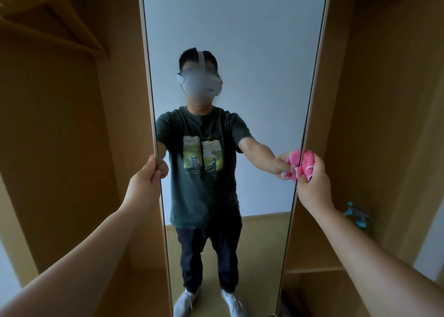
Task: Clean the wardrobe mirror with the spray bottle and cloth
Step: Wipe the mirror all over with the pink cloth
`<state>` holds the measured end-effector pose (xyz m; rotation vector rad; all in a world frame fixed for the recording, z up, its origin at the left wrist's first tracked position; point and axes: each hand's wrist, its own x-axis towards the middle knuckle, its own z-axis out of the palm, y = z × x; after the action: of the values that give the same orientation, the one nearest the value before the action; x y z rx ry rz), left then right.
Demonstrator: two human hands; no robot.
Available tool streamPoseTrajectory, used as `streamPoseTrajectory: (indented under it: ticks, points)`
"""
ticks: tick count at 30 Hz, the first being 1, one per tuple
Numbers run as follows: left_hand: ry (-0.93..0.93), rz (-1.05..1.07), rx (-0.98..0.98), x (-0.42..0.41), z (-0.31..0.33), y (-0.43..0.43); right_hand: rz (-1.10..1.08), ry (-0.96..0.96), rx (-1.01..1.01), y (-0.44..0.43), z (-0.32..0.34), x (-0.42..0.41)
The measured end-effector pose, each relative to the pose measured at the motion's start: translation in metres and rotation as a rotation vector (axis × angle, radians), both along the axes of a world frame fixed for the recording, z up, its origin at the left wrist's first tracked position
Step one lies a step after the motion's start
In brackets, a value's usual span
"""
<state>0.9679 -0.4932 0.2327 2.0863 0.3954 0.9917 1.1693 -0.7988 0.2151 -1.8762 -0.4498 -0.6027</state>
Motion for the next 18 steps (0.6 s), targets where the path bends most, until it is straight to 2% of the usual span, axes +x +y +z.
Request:
streamPoseTrajectory:
  ticks: [6, 11, 18]
  points:
    - [0.028, 0.028, 0.031, 0.0, -0.005, 0.004, -0.012, 0.049, -0.013, 0.001, -0.015, -0.003]
    - [-0.023, 0.027, 0.036, 0.0, -0.003, -0.001, -0.03, 0.087, -0.025, 0.002, -0.027, -0.004]
    - [0.037, 0.028, 0.072, 0.003, -0.005, 0.01, -0.033, 0.129, -0.03, 0.002, -0.042, -0.008]
